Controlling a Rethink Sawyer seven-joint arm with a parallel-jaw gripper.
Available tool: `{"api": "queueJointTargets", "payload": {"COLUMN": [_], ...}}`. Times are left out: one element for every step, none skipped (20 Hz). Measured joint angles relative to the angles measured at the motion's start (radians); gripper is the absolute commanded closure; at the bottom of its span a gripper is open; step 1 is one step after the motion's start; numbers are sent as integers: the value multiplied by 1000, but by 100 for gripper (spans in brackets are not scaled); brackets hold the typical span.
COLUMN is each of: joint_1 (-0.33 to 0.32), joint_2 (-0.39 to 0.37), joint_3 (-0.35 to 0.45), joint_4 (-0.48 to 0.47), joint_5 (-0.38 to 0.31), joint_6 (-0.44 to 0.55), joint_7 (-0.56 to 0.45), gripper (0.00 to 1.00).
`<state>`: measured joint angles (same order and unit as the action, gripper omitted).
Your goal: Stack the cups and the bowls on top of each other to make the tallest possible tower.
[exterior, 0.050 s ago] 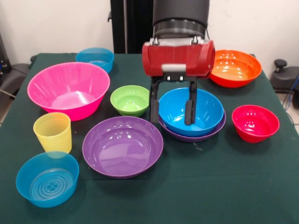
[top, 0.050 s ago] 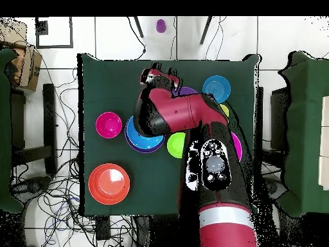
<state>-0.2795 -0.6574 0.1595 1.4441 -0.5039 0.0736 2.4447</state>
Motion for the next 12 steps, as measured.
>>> {"api": "queueJointTargets", "payload": {"joint_1": [-16, -28, -34, -64, -76, -84, -96, -108, -116, -123, -132, -138], "joint_2": [6, 11, 14, 29, 35, 40, 49, 58, 66, 73, 83, 91], "joint_3": [23, 41, 49, 92, 108, 119, 135, 151, 163, 173, 187, 195], "joint_4": [0, 1, 0, 2, 3, 4, 4, 5, 6, 7, 8, 9], "joint_5": [3, 6, 7, 13, 15, 16, 18, 19, 20, 21, 21, 21], "joint_6": [23, 43, 53, 103, 122, 135, 156, 174, 185, 197, 210, 217], "joint_7": [0, 0, 0, 0, 0, 0, 0, 0, 0, 0, 0, 0], "gripper": [0, 0, 0, 0, 0, 0, 0, 0, 0, 0, 0, 0]}}
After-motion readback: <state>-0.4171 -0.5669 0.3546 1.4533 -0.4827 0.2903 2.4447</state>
